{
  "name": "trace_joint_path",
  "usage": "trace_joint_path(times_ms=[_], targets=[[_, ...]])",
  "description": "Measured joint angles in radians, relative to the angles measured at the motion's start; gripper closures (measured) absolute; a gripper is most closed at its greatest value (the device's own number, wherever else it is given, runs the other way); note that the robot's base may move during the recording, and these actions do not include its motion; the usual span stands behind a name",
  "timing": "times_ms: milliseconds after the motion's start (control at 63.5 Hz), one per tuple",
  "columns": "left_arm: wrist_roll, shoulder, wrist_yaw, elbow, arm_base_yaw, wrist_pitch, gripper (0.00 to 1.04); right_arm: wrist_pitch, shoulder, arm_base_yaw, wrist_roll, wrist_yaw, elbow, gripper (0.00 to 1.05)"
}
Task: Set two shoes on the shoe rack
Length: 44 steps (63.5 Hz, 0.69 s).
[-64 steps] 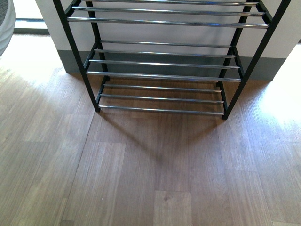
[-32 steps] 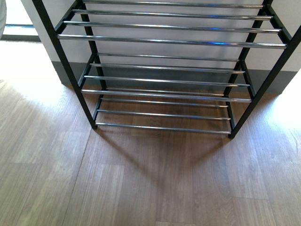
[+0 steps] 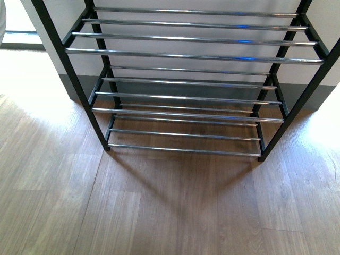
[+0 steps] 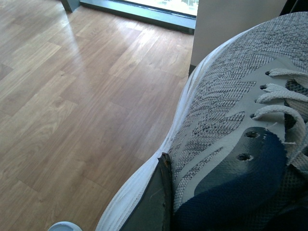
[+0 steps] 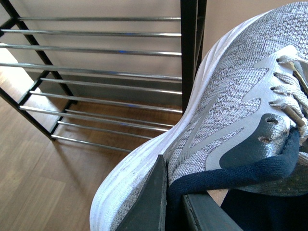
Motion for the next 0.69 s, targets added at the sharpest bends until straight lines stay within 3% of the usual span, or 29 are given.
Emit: trace_joint_path(times_ms=[693], targets=[[0.000,0.000,-0.002,0.000,0.000,0.000,1.03,0.000,0.000,0.000,0.000,0.000,0.000,1.03]])
